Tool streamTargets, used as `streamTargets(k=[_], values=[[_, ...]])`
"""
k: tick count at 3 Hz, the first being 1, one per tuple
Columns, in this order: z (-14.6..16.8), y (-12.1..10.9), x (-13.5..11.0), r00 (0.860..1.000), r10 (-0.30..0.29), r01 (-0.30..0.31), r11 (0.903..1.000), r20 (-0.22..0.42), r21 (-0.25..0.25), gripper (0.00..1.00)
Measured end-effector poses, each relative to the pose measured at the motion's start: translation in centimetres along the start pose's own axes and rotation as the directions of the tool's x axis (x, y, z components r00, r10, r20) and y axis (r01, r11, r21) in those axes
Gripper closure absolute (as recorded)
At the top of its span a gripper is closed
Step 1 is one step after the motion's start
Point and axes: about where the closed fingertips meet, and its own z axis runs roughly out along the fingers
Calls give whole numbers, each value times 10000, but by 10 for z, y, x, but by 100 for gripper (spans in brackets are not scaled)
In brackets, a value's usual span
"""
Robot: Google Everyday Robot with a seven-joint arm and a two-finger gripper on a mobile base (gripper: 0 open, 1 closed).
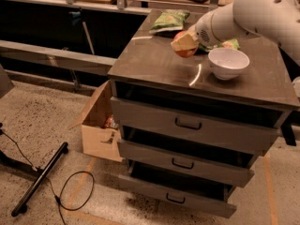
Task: Pick apple from white bowl and place on counter
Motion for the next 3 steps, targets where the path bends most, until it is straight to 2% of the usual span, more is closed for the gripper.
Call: streamTargets(k=[1,2,3], values=[[16,13,4,9993,-282,278,9995,-229,-177,100],[31,26,6,9964,-618,607,9980,-579,-202,83],[42,37,9,9923,-873,858,9961,-876,-207,59]])
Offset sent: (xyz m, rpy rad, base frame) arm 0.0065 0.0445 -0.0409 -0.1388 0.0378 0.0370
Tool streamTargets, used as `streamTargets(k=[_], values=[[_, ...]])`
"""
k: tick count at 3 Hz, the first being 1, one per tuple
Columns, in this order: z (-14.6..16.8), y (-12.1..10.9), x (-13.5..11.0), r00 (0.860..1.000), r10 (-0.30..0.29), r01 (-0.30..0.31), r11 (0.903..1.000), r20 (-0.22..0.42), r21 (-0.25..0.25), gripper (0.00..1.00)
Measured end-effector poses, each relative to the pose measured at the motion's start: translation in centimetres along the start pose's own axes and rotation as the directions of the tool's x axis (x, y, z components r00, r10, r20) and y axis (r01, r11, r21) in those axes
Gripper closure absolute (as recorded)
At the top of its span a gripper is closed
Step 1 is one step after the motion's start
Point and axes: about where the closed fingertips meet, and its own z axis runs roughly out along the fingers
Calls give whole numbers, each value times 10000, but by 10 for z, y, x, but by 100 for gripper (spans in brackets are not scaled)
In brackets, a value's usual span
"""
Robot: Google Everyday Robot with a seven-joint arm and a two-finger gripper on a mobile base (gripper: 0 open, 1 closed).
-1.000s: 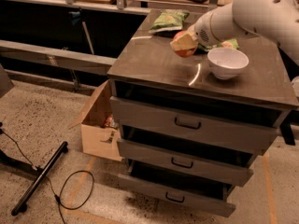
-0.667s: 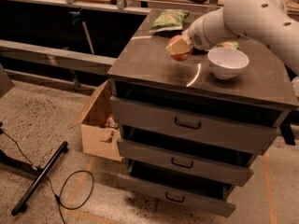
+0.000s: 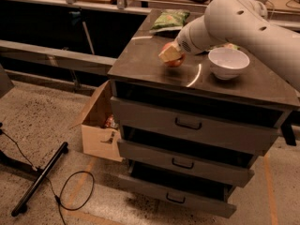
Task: Pick apple from white bowl and place on counter
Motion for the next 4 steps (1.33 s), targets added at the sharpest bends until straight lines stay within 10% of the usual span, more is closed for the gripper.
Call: streamTargets(k=[2,4], values=[[7,10,7,9991,-266,267,9996,-331,16,13],[3,14,11,9983,-422,422,9991,-402,-19,0]])
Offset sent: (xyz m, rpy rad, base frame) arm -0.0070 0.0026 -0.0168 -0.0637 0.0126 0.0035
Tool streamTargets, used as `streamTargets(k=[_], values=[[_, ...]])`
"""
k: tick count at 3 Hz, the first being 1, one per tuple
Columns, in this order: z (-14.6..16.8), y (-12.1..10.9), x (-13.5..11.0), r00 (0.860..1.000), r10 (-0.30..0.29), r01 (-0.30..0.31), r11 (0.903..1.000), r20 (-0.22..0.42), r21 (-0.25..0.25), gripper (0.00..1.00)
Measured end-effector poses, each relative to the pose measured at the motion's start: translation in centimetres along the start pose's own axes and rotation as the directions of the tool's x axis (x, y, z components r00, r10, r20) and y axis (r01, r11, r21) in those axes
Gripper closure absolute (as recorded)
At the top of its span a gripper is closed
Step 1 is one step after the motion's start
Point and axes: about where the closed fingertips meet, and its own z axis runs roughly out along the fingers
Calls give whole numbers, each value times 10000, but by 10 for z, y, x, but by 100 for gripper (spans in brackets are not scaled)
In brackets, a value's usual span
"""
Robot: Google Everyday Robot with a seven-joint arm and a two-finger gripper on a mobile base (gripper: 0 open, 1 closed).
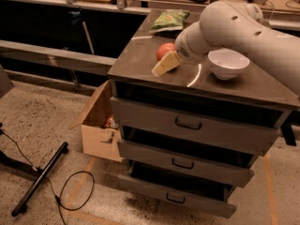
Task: Pick apple from white bowl and place on counter
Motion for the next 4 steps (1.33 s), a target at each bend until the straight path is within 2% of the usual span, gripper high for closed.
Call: streamTargets(k=[1,2,3,4], values=[[-16,-2,2,9991,-419,419,9985,9,360,0],[-20,-1,4,9987,-517,517,9982,-18,305,0],[-39,-16,12,9986,-520,521,9978,-47,420,0],[-44,-22,13,9987,-505,505,9979,-34,410,0]])
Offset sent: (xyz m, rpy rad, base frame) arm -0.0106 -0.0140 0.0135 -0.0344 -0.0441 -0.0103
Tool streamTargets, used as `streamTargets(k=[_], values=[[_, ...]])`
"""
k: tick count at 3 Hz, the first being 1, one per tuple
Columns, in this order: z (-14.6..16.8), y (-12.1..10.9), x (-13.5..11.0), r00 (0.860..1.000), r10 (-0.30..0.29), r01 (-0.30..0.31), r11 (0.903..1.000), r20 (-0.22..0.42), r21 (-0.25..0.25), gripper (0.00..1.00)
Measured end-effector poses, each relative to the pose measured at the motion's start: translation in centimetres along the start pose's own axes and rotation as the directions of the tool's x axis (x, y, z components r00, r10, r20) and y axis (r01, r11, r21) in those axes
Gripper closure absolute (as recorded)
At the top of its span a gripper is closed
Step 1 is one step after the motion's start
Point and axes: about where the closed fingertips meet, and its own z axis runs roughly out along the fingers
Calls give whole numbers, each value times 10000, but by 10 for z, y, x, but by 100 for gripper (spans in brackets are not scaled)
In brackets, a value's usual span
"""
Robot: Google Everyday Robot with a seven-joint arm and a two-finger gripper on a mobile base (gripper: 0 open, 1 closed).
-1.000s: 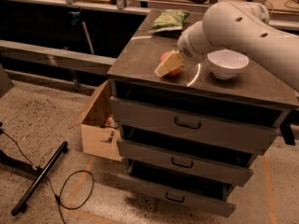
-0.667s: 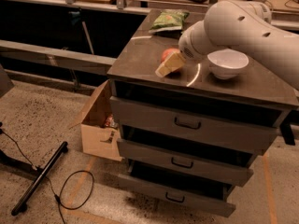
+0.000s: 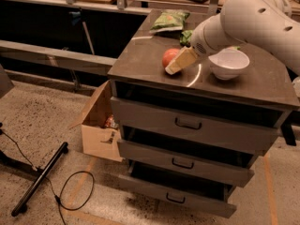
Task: Pick apple from white bowl and place on counter
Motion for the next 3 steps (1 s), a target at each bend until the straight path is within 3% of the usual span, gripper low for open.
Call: streamTargets(k=[2,3], values=[[-39,-58,19,9996,194,-179,9973,-205,706,0],[-41,-61,18,9996,200,-185,9969,-193,760,0]])
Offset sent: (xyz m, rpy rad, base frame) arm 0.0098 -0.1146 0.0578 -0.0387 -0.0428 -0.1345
